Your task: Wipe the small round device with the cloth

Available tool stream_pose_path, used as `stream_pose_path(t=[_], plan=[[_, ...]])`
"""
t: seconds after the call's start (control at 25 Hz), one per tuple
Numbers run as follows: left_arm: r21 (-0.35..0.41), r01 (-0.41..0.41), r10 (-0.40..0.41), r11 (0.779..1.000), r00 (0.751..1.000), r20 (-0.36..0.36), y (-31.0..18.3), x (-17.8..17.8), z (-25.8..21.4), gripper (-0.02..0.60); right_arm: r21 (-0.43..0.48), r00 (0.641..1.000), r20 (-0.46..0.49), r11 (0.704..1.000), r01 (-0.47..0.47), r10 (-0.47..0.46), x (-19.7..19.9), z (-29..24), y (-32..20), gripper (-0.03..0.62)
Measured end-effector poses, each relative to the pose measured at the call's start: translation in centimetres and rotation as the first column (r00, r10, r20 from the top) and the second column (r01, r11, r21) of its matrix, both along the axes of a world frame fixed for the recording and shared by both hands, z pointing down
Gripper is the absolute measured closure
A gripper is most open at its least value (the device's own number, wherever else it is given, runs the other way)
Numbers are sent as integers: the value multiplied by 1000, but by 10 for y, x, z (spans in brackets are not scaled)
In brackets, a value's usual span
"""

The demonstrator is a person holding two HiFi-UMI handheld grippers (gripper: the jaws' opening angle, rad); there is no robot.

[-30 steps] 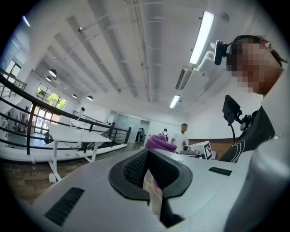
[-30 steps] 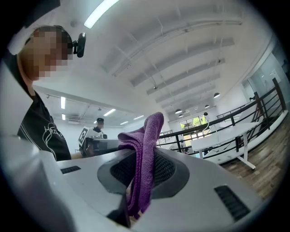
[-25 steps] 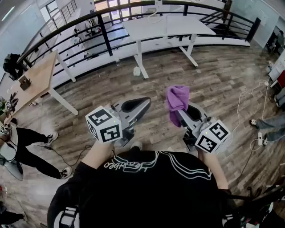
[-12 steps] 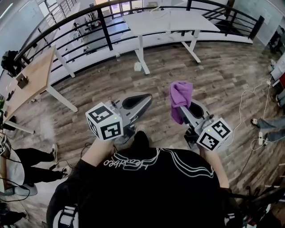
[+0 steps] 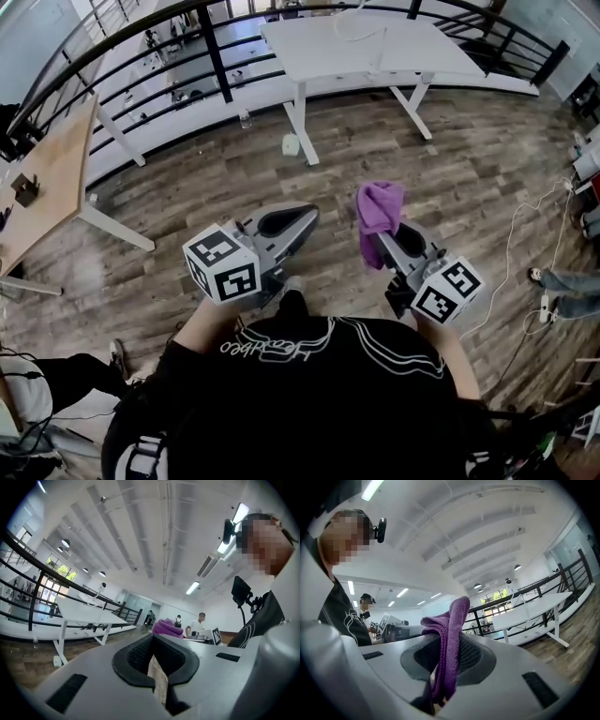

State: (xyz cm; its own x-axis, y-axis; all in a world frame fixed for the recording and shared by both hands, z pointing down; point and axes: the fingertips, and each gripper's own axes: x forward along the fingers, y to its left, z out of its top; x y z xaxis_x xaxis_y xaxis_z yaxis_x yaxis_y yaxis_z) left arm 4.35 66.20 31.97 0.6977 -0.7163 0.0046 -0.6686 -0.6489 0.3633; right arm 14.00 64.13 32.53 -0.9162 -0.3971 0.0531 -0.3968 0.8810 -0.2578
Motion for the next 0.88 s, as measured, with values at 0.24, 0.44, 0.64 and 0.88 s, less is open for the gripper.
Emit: stream_pose_path(t=[0.24, 0.44, 0.64, 0.88], plan=[[-28, -45, 45, 999, 999, -2, -129, -90, -4, 572, -6, 1000, -17, 1000, -17, 17, -94, -8, -127, 528], [-22, -63, 64, 998, 998, 8, -187, -121, 0, 572, 38, 998, -16, 998, -53, 53, -121, -9, -180, 528], [-19, -84, 84, 996, 996, 21, -253, -130, -2, 572, 51, 996, -11, 995, -88, 88, -128, -10, -242, 528], [-5, -89, 89, 996, 995, 44, -343, -121, 3, 572, 70, 995, 10, 992, -101, 100, -119, -4, -332, 528]])
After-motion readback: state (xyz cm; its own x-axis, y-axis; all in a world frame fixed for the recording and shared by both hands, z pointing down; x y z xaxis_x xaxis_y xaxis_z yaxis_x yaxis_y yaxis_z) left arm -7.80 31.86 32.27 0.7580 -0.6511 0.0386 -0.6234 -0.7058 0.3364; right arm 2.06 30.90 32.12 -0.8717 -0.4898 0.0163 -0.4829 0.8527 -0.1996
